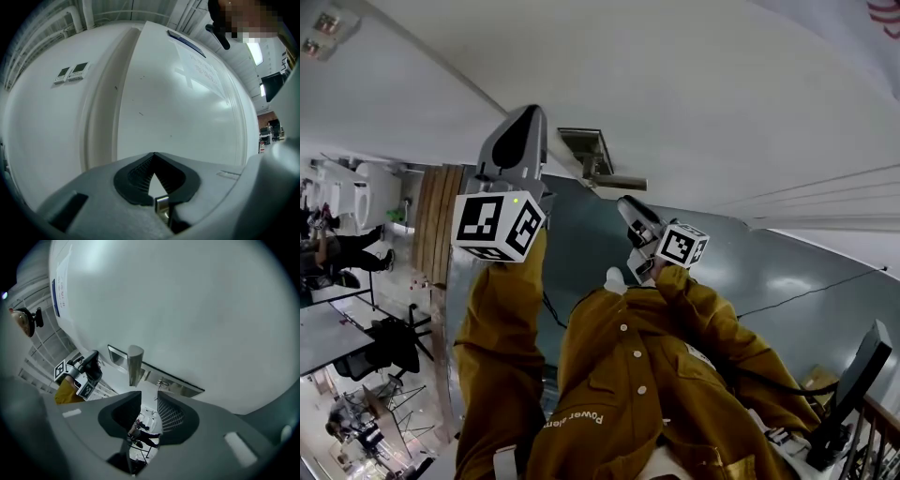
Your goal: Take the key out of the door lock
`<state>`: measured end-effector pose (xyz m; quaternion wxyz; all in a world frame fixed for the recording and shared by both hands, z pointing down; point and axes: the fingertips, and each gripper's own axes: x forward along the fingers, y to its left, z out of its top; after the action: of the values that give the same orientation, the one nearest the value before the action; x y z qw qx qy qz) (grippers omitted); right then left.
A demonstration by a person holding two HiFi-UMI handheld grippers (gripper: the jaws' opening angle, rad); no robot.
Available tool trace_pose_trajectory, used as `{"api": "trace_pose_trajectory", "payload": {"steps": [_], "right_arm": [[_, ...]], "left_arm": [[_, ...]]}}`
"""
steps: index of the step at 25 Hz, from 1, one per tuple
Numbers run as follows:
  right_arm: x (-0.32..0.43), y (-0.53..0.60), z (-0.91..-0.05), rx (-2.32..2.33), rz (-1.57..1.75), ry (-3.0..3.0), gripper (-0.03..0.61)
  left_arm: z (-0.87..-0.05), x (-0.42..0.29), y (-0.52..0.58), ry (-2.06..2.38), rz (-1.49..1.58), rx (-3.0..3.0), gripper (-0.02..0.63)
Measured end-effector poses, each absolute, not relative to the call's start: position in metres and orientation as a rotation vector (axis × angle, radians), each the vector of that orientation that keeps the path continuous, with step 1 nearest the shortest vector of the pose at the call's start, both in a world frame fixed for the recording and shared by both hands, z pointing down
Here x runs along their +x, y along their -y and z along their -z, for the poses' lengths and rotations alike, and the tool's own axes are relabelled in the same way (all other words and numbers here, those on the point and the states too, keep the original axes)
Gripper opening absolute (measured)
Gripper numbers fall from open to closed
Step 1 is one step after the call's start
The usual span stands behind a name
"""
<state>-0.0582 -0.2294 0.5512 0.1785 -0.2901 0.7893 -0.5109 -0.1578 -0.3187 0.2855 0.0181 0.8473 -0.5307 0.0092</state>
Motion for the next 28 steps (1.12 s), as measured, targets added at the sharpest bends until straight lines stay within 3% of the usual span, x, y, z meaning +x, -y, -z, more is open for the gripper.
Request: {"api": "trace_pose_trajectory", "payload": {"steps": [17, 18, 20, 28], "right_arm": [[-0.116, 0.27, -0.581, -0.658, 1.649, -1.97, 0.115], [-0.116, 0.275, -0.584, -0.655, 1.659, -1.958, 0.112], [-0.117, 0.281, -0.586, -0.653, 1.67, -1.941, 0.04], [-0.123, 0.283, -0.583, -0.678, 1.706, -1.871, 0.029]], "left_arm": [[-0.291, -0.149, 0.317, 1.648, -0.091, 2.645, 0.0], [-0.293, -0.147, 0.32, 1.649, -0.096, 2.644, 0.002], [-0.295, -0.146, 0.323, 1.651, -0.099, 2.641, 0.002], [-0.29, -0.153, 0.326, 1.685, -0.088, 2.641, 0.001]]}}
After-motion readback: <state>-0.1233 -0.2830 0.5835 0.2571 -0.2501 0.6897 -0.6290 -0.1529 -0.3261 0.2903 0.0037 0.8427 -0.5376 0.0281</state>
